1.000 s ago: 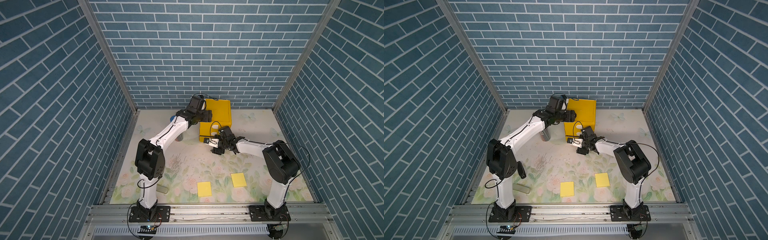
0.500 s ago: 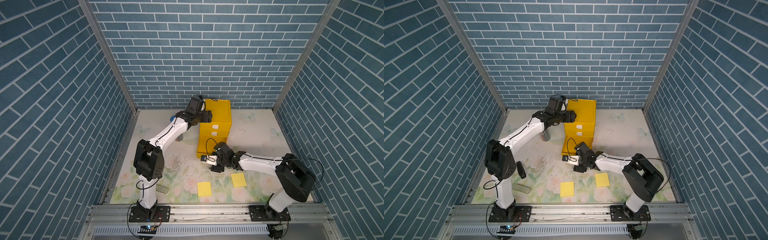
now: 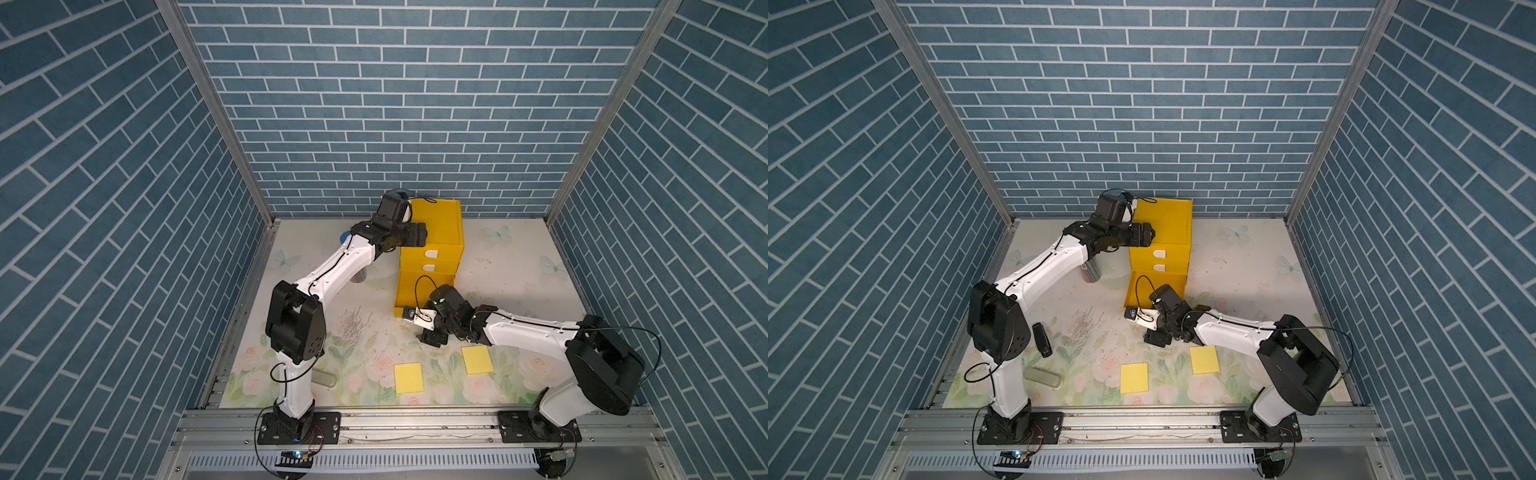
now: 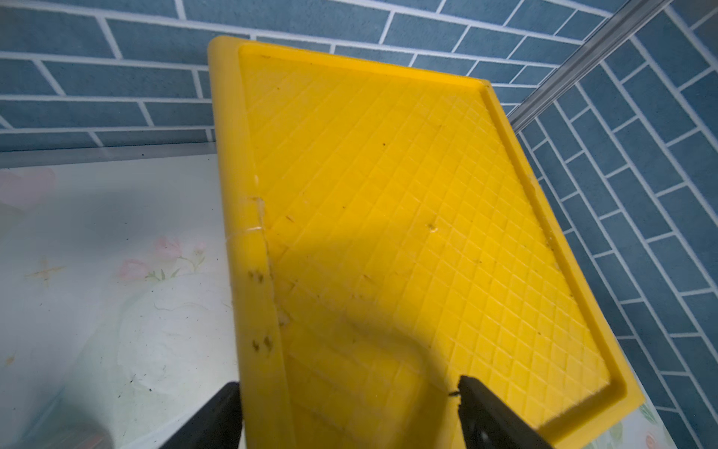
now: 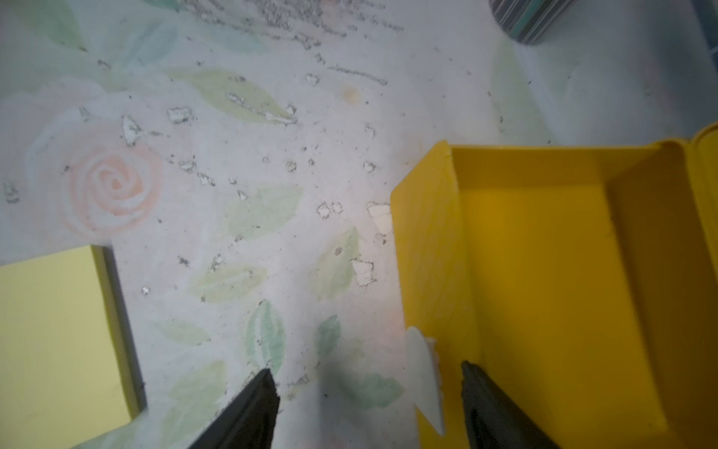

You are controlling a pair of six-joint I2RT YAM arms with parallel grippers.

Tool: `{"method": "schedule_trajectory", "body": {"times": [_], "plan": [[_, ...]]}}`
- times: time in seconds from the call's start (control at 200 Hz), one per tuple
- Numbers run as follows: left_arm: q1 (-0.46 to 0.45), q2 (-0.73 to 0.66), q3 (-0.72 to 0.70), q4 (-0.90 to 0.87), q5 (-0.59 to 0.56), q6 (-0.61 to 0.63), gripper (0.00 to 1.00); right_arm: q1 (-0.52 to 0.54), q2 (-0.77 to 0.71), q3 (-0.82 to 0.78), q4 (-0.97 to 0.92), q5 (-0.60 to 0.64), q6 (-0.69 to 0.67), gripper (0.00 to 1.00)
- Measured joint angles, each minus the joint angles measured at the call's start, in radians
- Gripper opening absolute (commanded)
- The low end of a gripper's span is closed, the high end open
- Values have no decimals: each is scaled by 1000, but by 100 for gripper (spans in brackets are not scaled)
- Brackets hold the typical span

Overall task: Please put the sticky notes in the drawer by color
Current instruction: Open the drawer in the storage box, then pick up the sticky notes from the center of the board.

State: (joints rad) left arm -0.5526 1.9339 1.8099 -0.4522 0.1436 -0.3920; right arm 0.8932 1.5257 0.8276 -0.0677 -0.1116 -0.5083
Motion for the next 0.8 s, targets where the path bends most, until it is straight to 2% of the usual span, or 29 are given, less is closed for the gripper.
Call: {"method": "schedule_trajectory", "body": {"times": [0.23,0.275,0.35,0.56,0.67,0.8], "plan": [[-5,-22,42,-12,61,-32,95,-16,-104,-2,55,-27,82,76],[-8,-43,41,-5,78,-39,96,-21,-141,-6,59,-43,140,74],[-16,-100,25,10,90,-40,99,-41,-216,-6,48,-49,289,78],[-17,-323,-110,50,86,-38,100,-185,-299,27,-133,-158,638,83],[-1,-382,-201,67,84,-34,100,-206,-355,-4,-243,-201,769,85],[8,-445,-386,86,86,-30,100,-213,-433,-3,-433,-162,912,88]]}}
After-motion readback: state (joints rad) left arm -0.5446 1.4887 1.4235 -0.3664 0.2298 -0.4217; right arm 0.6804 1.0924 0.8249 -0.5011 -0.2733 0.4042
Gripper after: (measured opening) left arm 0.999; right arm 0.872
